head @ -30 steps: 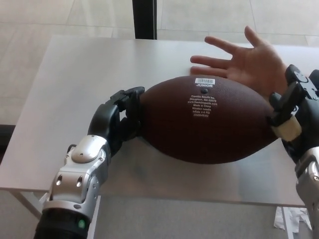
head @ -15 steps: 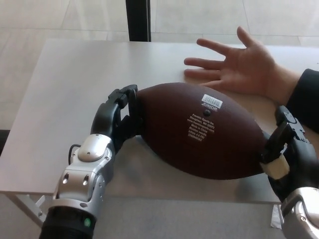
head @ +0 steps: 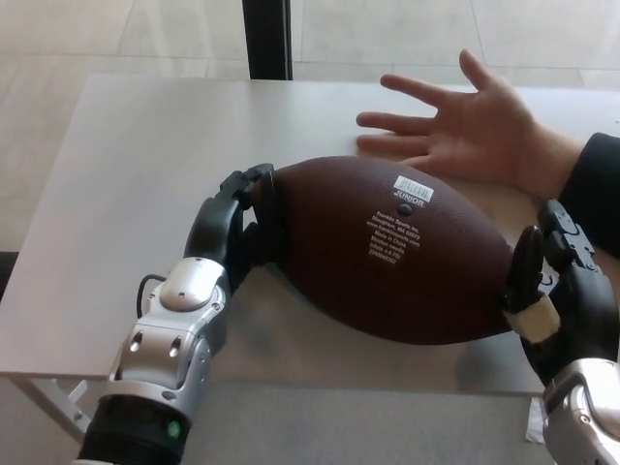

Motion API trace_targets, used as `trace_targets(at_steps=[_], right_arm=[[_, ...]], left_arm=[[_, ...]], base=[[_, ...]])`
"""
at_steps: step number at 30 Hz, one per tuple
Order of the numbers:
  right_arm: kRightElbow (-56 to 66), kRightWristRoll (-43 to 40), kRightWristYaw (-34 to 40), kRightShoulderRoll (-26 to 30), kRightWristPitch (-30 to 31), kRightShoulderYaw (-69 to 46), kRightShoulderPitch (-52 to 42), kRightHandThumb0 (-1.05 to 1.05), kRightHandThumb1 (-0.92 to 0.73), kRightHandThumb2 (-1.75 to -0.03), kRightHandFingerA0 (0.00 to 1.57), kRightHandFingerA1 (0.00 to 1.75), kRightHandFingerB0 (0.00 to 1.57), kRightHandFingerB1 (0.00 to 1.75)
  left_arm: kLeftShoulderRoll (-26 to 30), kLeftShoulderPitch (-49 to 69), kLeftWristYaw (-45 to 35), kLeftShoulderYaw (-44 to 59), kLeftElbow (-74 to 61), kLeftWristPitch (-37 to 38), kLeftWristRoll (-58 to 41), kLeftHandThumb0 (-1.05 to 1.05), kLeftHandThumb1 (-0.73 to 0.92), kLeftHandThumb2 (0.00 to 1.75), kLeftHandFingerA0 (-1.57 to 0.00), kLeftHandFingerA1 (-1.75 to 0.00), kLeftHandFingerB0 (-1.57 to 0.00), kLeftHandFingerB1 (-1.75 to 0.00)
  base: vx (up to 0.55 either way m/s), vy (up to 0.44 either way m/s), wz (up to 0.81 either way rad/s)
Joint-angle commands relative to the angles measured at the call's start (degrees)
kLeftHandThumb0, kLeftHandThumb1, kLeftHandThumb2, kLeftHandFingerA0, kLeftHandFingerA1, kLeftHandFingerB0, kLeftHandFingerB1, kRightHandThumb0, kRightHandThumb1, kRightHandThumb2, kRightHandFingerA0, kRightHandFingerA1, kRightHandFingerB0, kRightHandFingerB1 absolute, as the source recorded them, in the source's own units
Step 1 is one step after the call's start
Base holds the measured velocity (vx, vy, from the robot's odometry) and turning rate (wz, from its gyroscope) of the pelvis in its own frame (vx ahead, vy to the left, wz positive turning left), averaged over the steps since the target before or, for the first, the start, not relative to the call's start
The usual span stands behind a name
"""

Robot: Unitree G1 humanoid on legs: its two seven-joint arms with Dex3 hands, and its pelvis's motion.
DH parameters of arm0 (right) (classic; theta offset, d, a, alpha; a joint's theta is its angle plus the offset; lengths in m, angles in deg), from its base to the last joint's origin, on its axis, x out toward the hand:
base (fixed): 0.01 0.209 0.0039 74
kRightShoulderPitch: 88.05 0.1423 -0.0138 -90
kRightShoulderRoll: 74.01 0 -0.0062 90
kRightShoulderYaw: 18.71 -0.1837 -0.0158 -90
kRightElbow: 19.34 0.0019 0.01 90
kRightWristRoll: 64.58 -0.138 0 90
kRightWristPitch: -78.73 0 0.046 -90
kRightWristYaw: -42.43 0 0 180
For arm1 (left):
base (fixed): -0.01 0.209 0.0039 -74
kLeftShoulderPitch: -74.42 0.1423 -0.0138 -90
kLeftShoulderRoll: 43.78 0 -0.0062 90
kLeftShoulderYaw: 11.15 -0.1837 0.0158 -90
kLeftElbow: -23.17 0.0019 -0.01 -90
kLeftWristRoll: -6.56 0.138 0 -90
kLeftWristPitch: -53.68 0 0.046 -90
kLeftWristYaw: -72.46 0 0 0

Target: The robot uses both its hands to grab the left and right ends of a football kept in the middle of the desk infront of it, lifts it up and places it in the palm of a person

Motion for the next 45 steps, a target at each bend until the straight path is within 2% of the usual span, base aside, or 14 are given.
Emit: trace_targets(at_steps=[1,4,6,8,11,13,15,18,21,22,24,32,33,45], right_arm=[[-0.5,-5.1,-2.7,-4.3,4.6,3.7,5.1,-0.76,-0.74,-0.62,0.93,0.99,0.16,0.4],[-0.3,-5.3,-1.4,-5.1,4.9,3.2,5.3,-0.6,-0.78,-0.63,0.95,1.25,0.28,0.45],[-0.4,-5.1,-0.9,-5.8,3.7,3.1,5.2,-0.45,-0.68,-1.1,1.35,1.4,0.37,0.63],[-0.5,-4.8,-0.6,-5.9,3.5,3.2,5.2,-0.47,-0.88,-0.66,1.15,1.74,0.41,0.53],[-0.9,-4.8,-1.4,-5.6,2.2,3.5,5.2,-0.53,-0.68,-1.1,1.4,1.44,0.36,0.63],[-1.1,-5.4,-1.8,-5.7,2.2,3.4,5.1,-0.64,-0.82,-0.64,1.15,1.68,0.39,0.55],[-1.2,-5.4,-2.7,-5.3,2.0,4.0,4.7,-0.58,-0.63,-1.07,1.41,1.46,0.33,0.63],[-0.5,-5.1,-5.4,-2.9,3.9,5.7,4.7,-0.61,-0.68,-0.7,1.23,1.74,0.32,0.54],[-0.5,-5.4,-7.5,-1.4,4.2,6.6,4.6,-0.6,-0.73,-0.62,1.24,1.69,0.29,0.53],[-0.3,-5.4,-7.2,-1.5,4.7,6.9,4.7,-0.55,-0.57,-1.03,1.49,1.47,0.31,0.62],[-0.2,-5.1,-7.3,-1.2,4.8,7.6,4.7,-0.56,-0.75,-0.69,1.26,1.66,0.31,0.53],[-2.2,-6.1,-9.9,-1.6,1.5,8.1,4.3,-0.41,-0.63,-1.06,1.48,1.73,0.85,0.94],[-2.2,-5.5,-9.4,-1.6,1.3,8.4,4.1,-0.35,-0.53,-1.38,1.35,1.75,0.91,1.59],[-3.1,-6.4,-0.1,-9.0,2.2,5.8,6.6,-0.38,-0.56,-1.59,1.34,1.75,1.06,1.63]], left_arm=[[-1.3,0.8,-11.6,-7.5,3.0,-1.4,0.5,-0.57,0.78,0.68,-0.45,-1.16,-0.06,-0.21],[-1.7,-1.0,-10.7,-6.5,4.1,-3.5,-0.2,-0.48,0.84,0.65,-0.47,-1.15,-0.14,-0.36],[-0.9,-2.1,-12.5,-7.0,6.6,0.4,0.6,-0.43,0.92,0.68,-0.6,-1.32,-0.14,-0.37],[-0.9,-2.1,-13.1,-6.7,7.3,1.5,0.2,-0.42,0.9,0.68,-0.61,-1.37,-0.16,-0.37],[-1.4,-2.5,-13.3,-5.9,7.2,0.8,-0.9,-0.43,0.84,0.66,-0.56,-1.34,-0.16,-0.34],[-2.0,-2.5,-13.3,-5.6,7.4,1.2,-1.5,-0.42,0.77,0.65,-0.61,-1.37,-0.16,-0.37],[-2.2,-2.5,-12.5,-5.4,7.8,0.5,-1.6,-0.38,0.76,0.64,-0.59,-1.3,-0.13,-0.35],[-1.3,-2.1,-12.6,-7.4,7.9,2.4,0.4,-0.45,0.64,0.98,-0.58,-0.87,0.0,-0.35],[-0.9,-2.2,-12.8,-8.9,8.7,4.1,1.7,-0.52,0.88,0.65,-0.54,-1.1,-0.12,-0.33],[-0.7,-2.8,-12.2,-10.8,8.9,5.0,3.7,-0.61,0.9,0.66,-0.62,-1.13,-0.2,-0.39],[-0.5,-3.3,-12.0,-11.8,9.2,5.7,4.3,-0.61,0.9,0.66,-0.62,-1.13,-0.2,-0.39],[-0.2,-3.6,-12.1,-14.6,9.5,6.4,5.1,-0.61,0.83,0.65,-0.37,-0.6,-0.25,-0.32],[-0.4,-2.9,-9.7,-14.8,10.4,7.8,6.2,-0.53,0.92,0.76,-0.47,-1.05,-0.39,-0.55],[-14.8,3.5,-3.8,-5.5,9.9,15.8,-4.8,-0.84,0.92,0.73,-0.56,-1.6,-0.4,-1.22]], base=[[0.0,0.0,0.0],[0.0,0.0,0.0],[0.0,0.0,0.0],[0.0,0.0,0.0],[0.0,0.0,0.0],[0.0,0.0,0.0],[0.0,0.0,0.0],[0.0,0.0,0.0],[0.0,0.0,0.0],[0.0,0.0,0.0],[0.0,0.0,0.0],[0.0,0.0,0.0],[0.0,0.0,0.0],[0.0,0.0,0.0]])
